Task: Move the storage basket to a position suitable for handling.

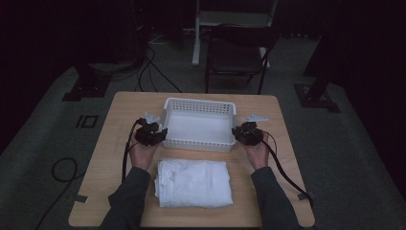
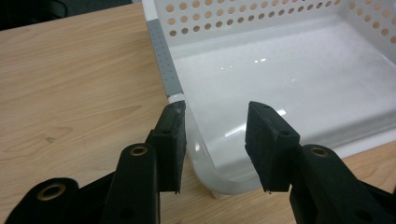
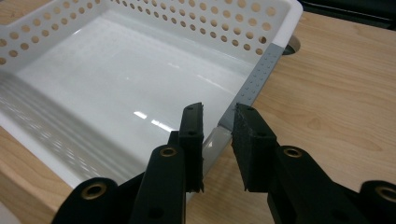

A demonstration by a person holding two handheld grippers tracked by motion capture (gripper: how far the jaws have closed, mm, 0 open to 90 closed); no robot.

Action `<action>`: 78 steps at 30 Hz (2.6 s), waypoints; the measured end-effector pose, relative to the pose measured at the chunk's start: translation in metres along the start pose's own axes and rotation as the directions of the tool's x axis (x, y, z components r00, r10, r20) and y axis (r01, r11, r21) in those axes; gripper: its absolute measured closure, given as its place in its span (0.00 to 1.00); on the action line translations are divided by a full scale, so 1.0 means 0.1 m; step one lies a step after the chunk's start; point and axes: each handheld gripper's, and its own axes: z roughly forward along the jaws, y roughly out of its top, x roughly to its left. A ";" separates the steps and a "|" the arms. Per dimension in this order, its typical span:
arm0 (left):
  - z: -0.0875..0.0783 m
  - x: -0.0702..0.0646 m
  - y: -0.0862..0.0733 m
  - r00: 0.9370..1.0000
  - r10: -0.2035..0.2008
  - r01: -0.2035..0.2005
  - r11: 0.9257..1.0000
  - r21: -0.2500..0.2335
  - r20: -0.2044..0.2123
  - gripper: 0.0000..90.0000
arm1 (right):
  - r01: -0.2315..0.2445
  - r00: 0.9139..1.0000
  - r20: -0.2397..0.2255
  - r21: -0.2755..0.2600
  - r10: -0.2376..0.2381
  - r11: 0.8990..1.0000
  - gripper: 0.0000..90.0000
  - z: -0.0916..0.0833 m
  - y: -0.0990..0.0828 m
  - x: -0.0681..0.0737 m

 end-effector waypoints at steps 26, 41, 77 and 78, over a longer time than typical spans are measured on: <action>0.14 0.29 -0.10 0.982 -0.186 0.187 0.982 -0.019 0.045 0.66 | -0.031 0.999 0.021 0.009 0.030 0.999 0.68 0.14 0.03 0.02; 0.05 0.06 -0.19 0.995 -0.094 0.093 0.995 0.037 0.039 0.73 | -0.023 1.000 -0.015 0.029 0.024 0.999 0.71 -0.01 -0.10 0.04; -0.79 -0.05 -0.44 0.997 -0.053 0.061 0.989 -0.133 0.063 0.43 | 0.099 0.991 -0.090 -0.049 -0.103 0.994 0.52 -0.63 -0.40 0.27; -0.82 -0.05 -0.45 0.996 -0.055 0.064 0.989 -0.135 0.070 0.43 | 0.090 0.991 -0.097 -0.045 -0.094 0.995 0.52 -0.64 -0.41 0.27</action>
